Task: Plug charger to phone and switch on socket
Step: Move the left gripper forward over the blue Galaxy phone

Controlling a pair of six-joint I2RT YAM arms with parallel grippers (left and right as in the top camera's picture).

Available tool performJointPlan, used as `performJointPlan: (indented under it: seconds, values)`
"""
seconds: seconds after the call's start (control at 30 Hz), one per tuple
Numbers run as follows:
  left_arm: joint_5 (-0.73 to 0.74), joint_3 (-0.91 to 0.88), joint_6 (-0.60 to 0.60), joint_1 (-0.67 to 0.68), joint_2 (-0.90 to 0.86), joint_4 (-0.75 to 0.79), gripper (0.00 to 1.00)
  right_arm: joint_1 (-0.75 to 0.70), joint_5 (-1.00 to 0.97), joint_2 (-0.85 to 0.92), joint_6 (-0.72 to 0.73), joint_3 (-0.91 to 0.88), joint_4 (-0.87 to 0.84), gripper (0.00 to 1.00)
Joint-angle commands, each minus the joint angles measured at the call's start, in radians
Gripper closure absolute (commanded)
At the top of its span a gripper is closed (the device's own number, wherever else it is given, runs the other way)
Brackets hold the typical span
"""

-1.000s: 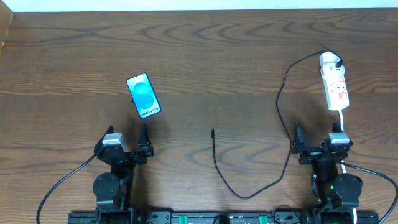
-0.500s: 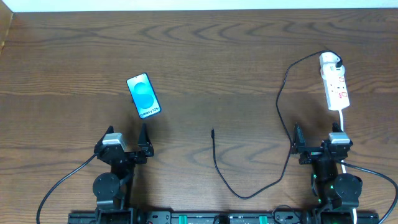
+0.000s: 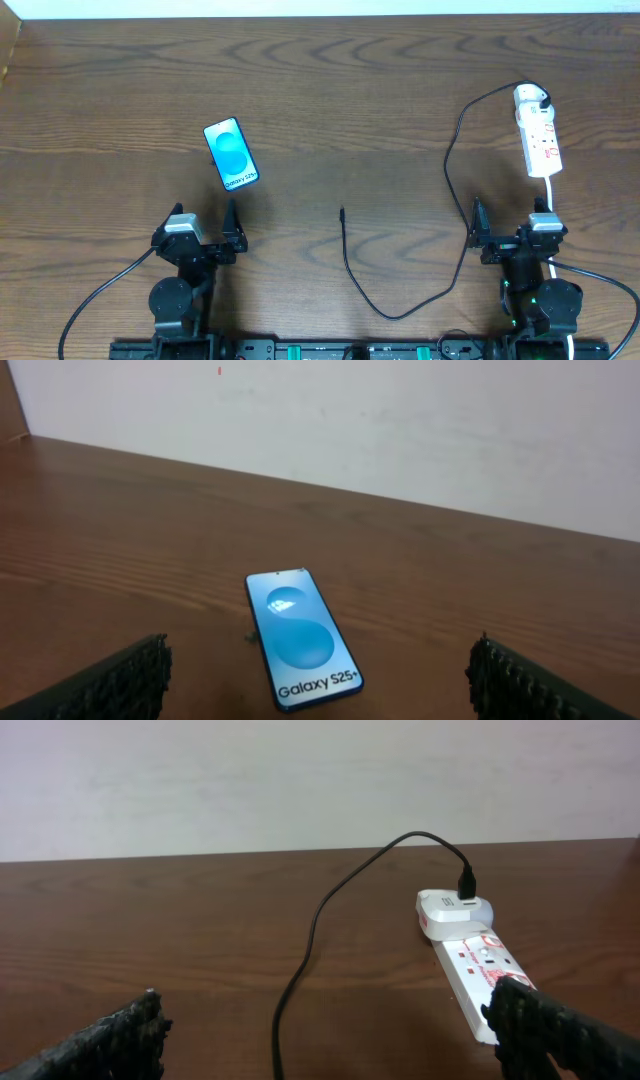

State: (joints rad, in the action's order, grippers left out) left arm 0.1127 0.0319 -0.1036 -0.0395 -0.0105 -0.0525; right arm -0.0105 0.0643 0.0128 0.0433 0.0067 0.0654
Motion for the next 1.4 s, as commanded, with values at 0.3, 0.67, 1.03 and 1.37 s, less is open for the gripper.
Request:
performJointPlan:
  seconds: [0.3,0.67,1.03,1.37]
  values:
    - [0.017,0.087,0.006,-0.005,-0.053,-0.078,0.05,0.019,0.006,-0.006,-0.011,-0.001,0.004,0.01]
    - [0.018,0.250,0.006,-0.005,-0.300,-0.086,0.05,0.019,0.006,-0.006,-0.011,-0.001,0.004,0.01]
    - [0.018,0.453,0.006,-0.005,-0.541,-0.178,0.05,0.019,0.006,-0.006,-0.011,-0.001,0.004,0.01]
    - [0.025,0.636,0.006,-0.005,-0.698,-0.351,0.05,0.019,0.006,-0.006,-0.011,-0.001,0.004,0.01]
